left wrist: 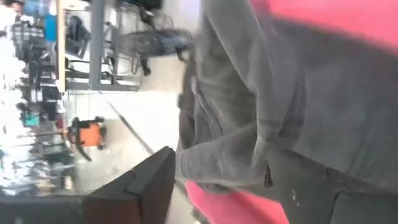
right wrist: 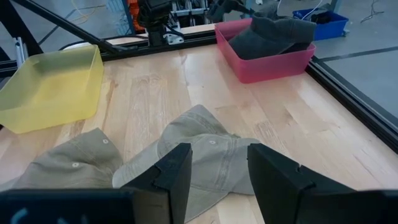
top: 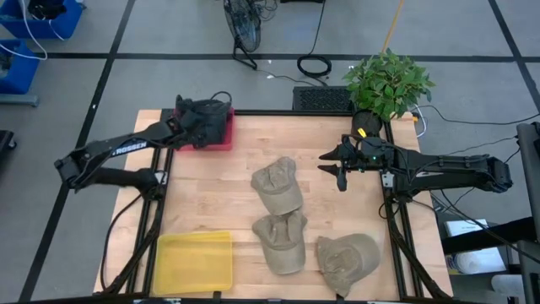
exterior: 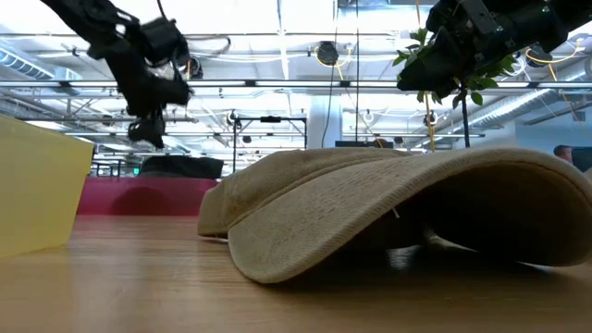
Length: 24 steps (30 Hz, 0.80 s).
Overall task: Pick & Place hat
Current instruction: Put the black cap into the red bin
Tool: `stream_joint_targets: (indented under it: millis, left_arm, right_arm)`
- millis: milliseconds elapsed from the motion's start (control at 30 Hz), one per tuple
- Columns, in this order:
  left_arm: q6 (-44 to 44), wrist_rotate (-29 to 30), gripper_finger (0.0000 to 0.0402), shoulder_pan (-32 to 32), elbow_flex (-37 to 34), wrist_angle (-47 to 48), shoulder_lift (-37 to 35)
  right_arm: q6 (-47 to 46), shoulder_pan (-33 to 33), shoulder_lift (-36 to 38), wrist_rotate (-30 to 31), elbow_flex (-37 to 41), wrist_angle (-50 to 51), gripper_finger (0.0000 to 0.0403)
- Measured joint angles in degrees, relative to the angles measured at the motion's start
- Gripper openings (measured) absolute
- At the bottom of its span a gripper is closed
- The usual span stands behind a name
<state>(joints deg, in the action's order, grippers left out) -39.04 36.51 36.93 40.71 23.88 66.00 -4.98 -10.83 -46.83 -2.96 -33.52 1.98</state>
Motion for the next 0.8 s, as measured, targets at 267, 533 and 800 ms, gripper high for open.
stream_joint_targets:
  millis: [267,533,800]
  left_arm:
    - [49.12,-10.77,0.0236,-3.16,0.11,2.57,-6.51]
    - [58.06,-11.59,0.0165,-1.33,0.11,5.02,0.12]
    - [58.81,-12.81,0.0122,5.07,0.21,3.22,11.94]
  right_arm:
    - [0.06,0.00,0.01,0.04,0.00,-0.02,0.0141]
    - [-1.22,-0.02,0.00,0.07,0.00,-0.70,0.0141]
    - [-0.77,-0.02,0.01,-0.04,0.00,-0.43,0.0141]
